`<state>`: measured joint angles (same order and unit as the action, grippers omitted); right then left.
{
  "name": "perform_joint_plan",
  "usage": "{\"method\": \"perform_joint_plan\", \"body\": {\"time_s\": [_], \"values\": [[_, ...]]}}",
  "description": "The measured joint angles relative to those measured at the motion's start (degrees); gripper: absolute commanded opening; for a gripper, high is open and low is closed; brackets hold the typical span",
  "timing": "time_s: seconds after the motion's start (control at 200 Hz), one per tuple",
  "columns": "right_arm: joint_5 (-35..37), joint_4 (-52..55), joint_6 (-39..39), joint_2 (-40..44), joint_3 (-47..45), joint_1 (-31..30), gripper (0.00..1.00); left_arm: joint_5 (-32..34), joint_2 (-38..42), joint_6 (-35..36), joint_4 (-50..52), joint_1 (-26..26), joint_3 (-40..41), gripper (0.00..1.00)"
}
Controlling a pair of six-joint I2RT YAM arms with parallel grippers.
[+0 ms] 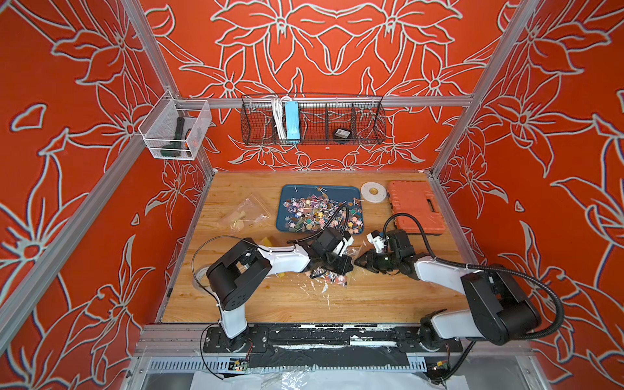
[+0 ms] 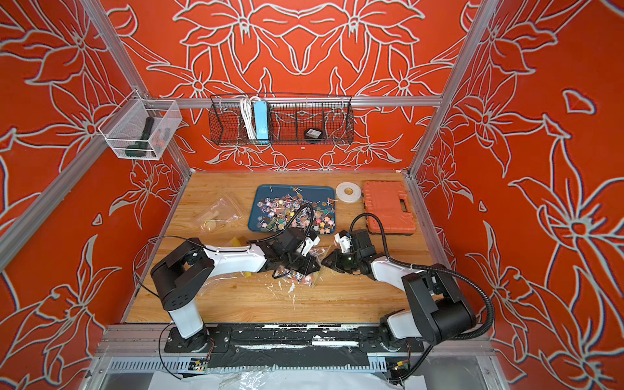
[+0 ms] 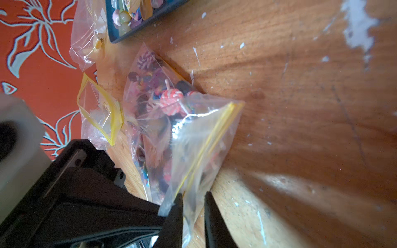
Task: Pour candies out of the ziploc bag
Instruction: Open the ziploc bag at the center of the board.
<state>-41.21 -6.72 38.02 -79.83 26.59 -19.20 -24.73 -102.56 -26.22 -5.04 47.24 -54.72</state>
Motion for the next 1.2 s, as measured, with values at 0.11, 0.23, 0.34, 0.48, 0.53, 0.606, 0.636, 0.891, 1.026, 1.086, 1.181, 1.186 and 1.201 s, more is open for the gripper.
{"method": "perform_joint_plan", "body": {"time_s": [0.11,0.23,0.34,0.48,0.53,0.606,0.636,0.891,1.026,1.086,1.181,1.186,1.201], "values": [[0.02,0.0,0.2,0.0,0.0,-0.15,0.18,-0.07,-0.2,-0.02,-0.17,0.0,0.02,0.0],[0.07,-0.04,0.39,-0.11,0.0,-0.48,0.17,-0.13,-0.52,-0.22,-0.26,0.0,0.02,0.0],[0.07,-0.46,0.83,-0.76,0.0,-0.74,0.16,-0.26,-0.72,-0.26,-0.28,0.0,0.02,0.0],[0.07,-1.31,1.4,-1.4,0.02,-1.11,0.13,-0.26,-0.81,-0.42,-0.28,0.0,0.04,0.0],[0.04,-1.57,1.55,-1.6,0.04,-1.22,0.1,-0.22,-0.81,-0.44,-0.28,0.0,0.04,0.0],[0.04,-1.84,1.84,-1.62,0.11,-1.51,0.06,-0.22,-0.85,-0.44,-0.28,-0.02,0.04,0.0],[0.09,-1.88,1.9,-1.66,0.24,-1.6,0.03,-0.22,-0.85,-0.44,-0.28,-0.02,0.09,0.0],[0.92,-1.44,1.9,-1.73,0.59,-2.03,0.0,0.39,-0.85,-0.59,-0.13,-0.04,0.09,0.0],[3.5,1.16,1.46,-0.2,0.81,-2.58,0.0,2.27,-0.85,-0.9,0.74,0.07,-0.24,0.0],[5.4,3.17,1.11,0.96,1.31,-3.04,0.0,3.3,-0.85,-1.18,1.7,0.22,-0.85,0.0],[8.72,6.62,0.31,2.21,2.97,-3.78,0.0,5.44,-0.85,-2.12,3.13,0.72,-2.16,0.0],[8.85,6.71,0.26,2.25,3.02,-3.78,0.0,5.66,-0.83,-2.14,3.17,0.76,-2.25,0.0],[9.42,7.28,0.17,2.43,3.32,-3.93,0.0,6.01,-0.85,-2.32,3.3,0.85,-2.45,0.0]]}}
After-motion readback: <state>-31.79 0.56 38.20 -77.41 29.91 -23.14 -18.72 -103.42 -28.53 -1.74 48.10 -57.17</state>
